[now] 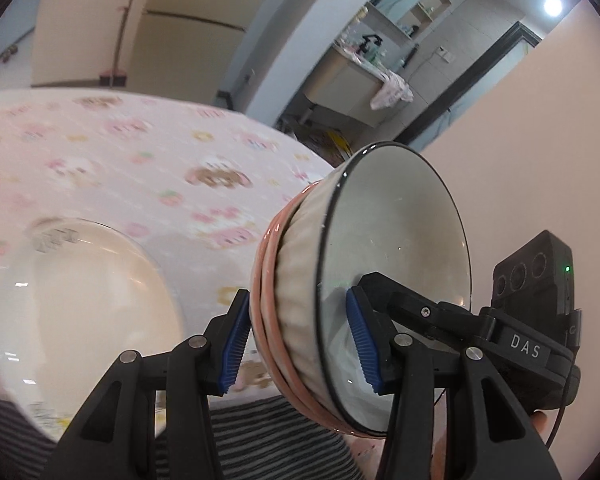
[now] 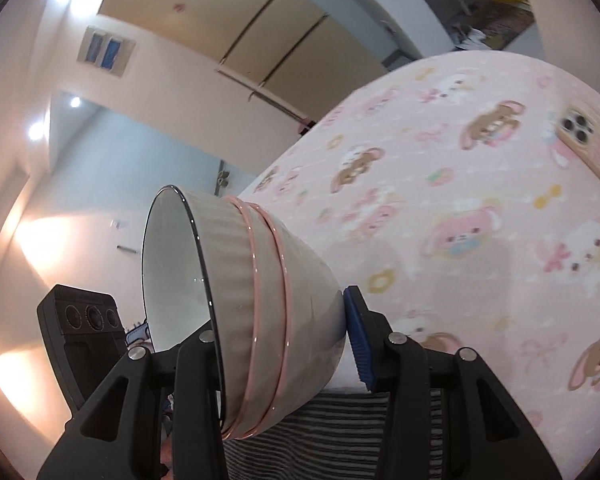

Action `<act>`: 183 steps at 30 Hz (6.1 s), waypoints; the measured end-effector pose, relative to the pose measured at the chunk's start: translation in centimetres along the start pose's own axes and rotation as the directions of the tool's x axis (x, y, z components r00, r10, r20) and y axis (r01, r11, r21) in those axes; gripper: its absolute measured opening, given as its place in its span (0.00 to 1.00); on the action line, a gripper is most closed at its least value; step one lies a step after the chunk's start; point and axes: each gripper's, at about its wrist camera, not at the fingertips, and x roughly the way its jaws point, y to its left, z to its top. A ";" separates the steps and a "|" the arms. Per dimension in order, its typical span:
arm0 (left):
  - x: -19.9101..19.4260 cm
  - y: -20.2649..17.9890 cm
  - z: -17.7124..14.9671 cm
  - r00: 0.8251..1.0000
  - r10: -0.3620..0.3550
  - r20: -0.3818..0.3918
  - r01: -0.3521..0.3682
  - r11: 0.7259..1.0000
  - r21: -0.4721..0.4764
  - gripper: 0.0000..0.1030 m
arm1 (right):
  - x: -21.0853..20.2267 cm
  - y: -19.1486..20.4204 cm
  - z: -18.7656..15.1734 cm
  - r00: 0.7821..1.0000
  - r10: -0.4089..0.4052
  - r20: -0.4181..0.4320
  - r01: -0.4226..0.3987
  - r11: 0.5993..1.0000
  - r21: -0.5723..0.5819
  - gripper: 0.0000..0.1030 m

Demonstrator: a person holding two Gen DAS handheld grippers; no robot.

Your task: Organize plates and bowls

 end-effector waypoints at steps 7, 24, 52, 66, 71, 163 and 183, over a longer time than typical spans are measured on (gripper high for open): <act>-6.8 4.0 -0.6 0.993 0.076 0.093 -0.075 0.997 -0.018 0.49 | 2.3 7.2 -1.9 0.999 0.030 -0.012 -0.032 0.990 -0.136 0.40; -6.6 14.9 -3.1 0.985 0.169 0.028 -0.163 0.976 -0.148 0.49 | 14.0 9.4 -6.2 0.972 -0.025 -0.232 -0.011 0.989 -0.150 0.41; -1.6 17.6 -3.7 0.984 0.173 -0.041 -0.177 0.973 -0.150 0.49 | 18.6 5.9 -6.1 0.943 -0.087 -0.320 0.053 0.992 -0.113 0.41; -1.9 17.4 -4.2 0.985 0.174 0.004 -0.172 0.978 -0.118 0.47 | 18.4 6.6 -6.3 0.942 -0.134 -0.309 0.073 0.977 -0.201 0.41; -2.1 17.9 -4.2 0.983 0.181 0.023 -0.177 0.976 -0.130 0.46 | 18.5 6.7 -6.5 0.939 -0.171 -0.300 0.096 0.964 -0.248 0.44; -14.5 15.5 -15.9 0.577 0.191 0.794 -0.487 0.861 0.147 1.00 | 2.3 11.3 -20.6 0.662 -0.023 0.749 0.582 0.645 -0.495 1.00; -14.6 15.7 -16.2 0.568 0.208 0.796 -0.487 0.865 0.122 1.00 | 2.5 11.4 -20.2 0.671 -0.041 0.740 0.583 0.646 -0.493 1.00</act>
